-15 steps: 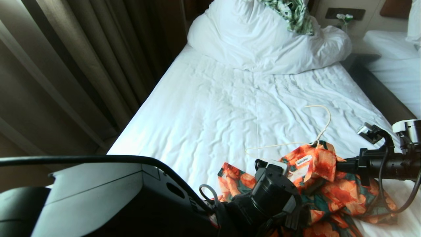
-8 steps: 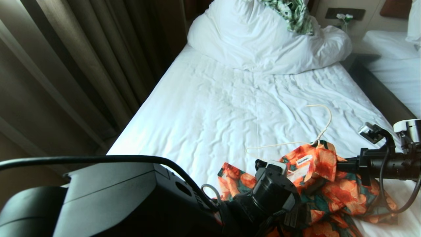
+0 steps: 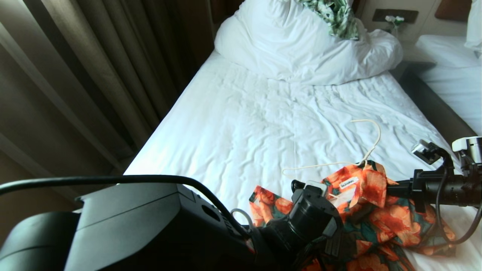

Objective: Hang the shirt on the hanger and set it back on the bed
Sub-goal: Hook the other side of the shirt onto the hanger

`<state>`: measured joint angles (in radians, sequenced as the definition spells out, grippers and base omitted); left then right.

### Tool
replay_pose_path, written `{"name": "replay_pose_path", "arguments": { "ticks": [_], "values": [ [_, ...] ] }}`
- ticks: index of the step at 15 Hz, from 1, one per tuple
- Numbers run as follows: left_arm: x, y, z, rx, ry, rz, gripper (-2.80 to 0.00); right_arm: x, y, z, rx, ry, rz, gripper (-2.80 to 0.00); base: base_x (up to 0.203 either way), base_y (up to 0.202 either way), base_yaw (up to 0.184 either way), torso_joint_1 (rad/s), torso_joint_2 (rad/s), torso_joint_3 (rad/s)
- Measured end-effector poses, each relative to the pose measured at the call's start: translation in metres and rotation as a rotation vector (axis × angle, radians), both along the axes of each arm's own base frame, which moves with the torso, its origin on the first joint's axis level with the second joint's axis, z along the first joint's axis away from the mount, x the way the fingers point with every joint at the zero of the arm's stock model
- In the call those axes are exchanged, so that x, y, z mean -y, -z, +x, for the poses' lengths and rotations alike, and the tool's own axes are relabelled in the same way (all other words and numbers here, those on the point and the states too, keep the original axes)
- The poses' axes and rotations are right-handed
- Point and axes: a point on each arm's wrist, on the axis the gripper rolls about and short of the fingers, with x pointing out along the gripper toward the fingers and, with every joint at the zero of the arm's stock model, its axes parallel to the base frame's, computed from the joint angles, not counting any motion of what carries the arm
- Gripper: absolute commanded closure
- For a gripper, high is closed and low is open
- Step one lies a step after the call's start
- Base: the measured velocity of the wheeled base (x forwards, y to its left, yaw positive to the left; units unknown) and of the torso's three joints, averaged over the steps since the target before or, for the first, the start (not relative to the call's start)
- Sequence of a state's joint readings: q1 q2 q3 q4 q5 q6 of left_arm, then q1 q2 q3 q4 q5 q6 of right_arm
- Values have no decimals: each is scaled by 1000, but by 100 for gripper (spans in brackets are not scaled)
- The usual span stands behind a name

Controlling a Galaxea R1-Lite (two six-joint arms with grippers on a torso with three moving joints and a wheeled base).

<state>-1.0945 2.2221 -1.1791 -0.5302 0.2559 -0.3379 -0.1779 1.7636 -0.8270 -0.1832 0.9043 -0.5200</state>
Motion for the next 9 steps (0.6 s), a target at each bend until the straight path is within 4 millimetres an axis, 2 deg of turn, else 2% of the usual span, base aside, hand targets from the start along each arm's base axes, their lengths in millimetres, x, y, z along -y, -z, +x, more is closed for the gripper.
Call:
{"name": "replay_pose_path", "arguments": {
  "ticks": [3, 5, 7, 9],
  "values": [
    [-1, -2, -1, 2, -3, -4, 0, 0, -3, -1, 9, -7, 7, 0, 0, 0, 0, 0, 0, 0],
    [-6, -14, -3, 11, -5, -22, 0, 3, -8, -3, 28, -24, 38, 0, 0, 0, 0, 0, 0, 0],
    [-18, -27, -7, 15, -9, -32, 0, 7, -17, -5, 44, -52, 102, 0, 0, 0, 0, 0, 0, 0],
    [-35, -28, -12, 2, -24, -12, 0, 12, -27, -6, 63, -79, 155, 0, 0, 0, 0, 0, 0, 0]
  ]
}}
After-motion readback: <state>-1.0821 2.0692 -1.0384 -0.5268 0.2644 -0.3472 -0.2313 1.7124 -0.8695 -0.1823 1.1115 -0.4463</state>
